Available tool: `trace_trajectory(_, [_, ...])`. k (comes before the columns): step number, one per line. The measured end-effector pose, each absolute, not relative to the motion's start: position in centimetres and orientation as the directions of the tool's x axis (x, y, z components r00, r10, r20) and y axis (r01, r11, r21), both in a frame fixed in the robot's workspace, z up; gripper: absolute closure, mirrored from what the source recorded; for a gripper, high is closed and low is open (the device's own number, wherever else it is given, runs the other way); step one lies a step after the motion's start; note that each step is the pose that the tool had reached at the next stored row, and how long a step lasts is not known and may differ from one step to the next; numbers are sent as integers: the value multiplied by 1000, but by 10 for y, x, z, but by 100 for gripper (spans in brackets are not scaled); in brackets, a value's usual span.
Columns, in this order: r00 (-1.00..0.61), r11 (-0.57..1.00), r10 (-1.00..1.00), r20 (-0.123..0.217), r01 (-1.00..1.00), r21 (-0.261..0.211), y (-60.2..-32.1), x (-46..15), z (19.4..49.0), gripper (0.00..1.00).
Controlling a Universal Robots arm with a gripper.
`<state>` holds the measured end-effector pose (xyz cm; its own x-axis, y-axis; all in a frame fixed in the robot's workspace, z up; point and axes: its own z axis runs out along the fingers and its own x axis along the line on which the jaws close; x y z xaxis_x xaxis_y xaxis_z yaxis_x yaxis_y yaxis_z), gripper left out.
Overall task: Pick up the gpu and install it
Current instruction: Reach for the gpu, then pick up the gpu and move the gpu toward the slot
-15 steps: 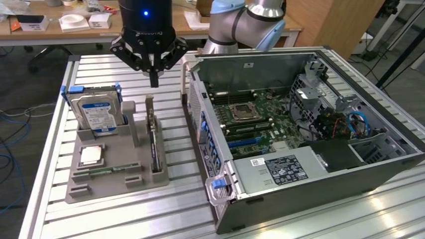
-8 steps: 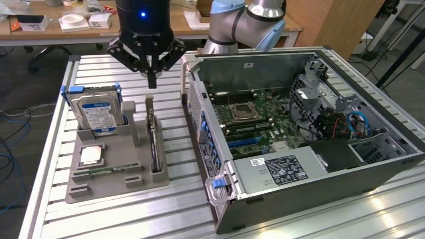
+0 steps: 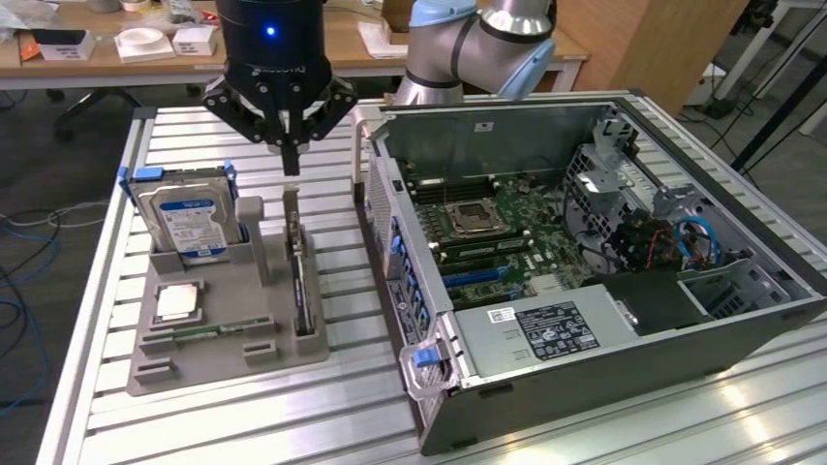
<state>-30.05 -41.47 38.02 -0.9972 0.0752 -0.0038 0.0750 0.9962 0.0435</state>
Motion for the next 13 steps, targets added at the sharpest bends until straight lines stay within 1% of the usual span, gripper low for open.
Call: trace_trajectory(13, [-997,996,75,-4,75,44,-415,-301,380,89])
